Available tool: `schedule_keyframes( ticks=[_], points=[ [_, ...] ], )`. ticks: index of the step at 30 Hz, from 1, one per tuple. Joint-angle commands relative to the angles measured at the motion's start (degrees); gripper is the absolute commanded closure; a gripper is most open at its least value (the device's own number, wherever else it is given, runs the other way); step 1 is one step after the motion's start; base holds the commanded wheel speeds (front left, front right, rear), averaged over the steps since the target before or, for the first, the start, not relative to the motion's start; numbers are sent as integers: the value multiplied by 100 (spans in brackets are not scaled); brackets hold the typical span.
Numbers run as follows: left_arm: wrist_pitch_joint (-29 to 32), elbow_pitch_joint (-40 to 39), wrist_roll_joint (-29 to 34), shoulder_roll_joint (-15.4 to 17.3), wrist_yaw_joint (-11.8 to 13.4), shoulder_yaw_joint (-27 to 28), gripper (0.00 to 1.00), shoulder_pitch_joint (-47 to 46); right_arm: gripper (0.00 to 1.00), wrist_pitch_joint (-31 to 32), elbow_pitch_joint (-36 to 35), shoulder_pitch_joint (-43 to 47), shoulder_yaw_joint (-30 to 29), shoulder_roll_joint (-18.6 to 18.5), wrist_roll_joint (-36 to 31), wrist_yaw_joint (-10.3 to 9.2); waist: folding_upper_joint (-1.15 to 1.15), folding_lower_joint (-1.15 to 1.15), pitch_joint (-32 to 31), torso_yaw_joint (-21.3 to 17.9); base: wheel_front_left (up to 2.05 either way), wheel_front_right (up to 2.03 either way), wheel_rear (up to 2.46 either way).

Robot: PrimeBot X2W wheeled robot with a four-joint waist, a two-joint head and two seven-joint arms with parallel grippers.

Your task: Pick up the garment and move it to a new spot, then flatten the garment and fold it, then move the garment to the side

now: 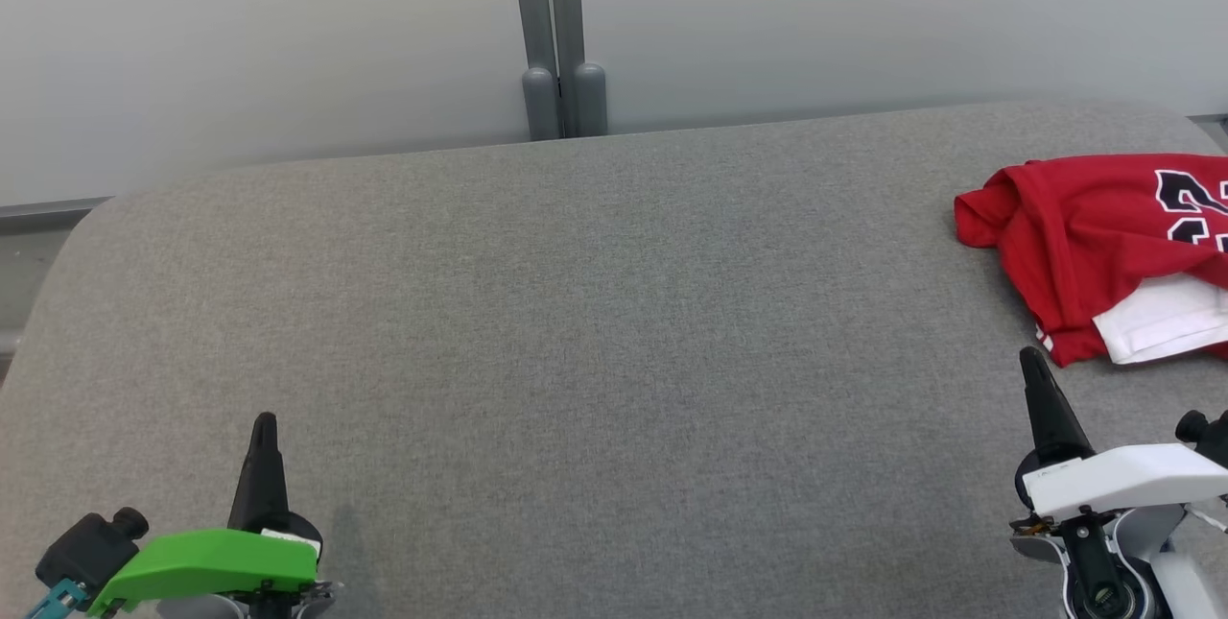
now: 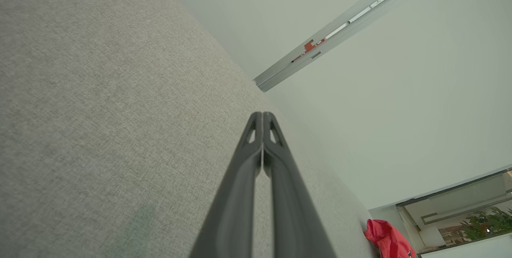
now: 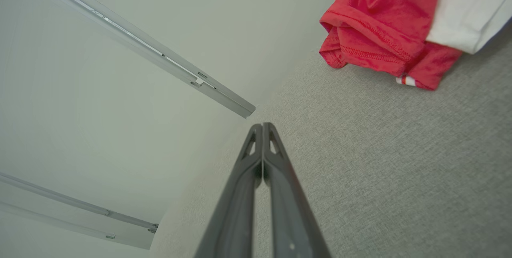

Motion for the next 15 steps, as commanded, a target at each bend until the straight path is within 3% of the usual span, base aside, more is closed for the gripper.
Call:
schedule_keyframes(
  ticks=[1, 15],
  points=[
    [36, -50, -164, 26, -37, 37, 100, -158, 100, 48, -32, -152, -45, -5, 179, 2, 0, 0, 1, 1, 0, 0, 0],
    [258, -12, -1005, 29, -61, 108, 100, -250, 100, 279, 29, -198, -141, 113, 974, 2, 0, 0, 9, 6, 0, 0, 0]
  ],
)
